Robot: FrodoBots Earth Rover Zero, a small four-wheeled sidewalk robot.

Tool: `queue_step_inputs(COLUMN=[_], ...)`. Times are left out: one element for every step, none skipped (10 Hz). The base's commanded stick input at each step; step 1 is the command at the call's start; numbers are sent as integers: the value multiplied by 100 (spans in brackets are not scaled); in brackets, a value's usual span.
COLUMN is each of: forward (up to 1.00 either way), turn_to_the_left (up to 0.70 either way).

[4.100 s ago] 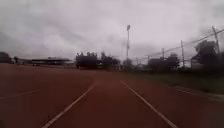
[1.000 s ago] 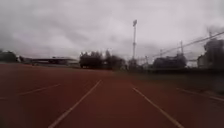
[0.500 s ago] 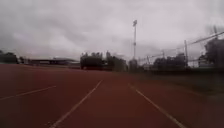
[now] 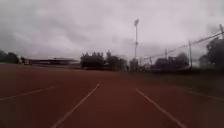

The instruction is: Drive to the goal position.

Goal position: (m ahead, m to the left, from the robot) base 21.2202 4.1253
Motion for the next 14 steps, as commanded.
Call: queue_step_inputs(forward=[70,70,70,70,70,70,70,70,70,70,70,70,70,70], turn_to_the_left=[0,0,0,0,0,0,0,0,0,0,0,0,0,0])
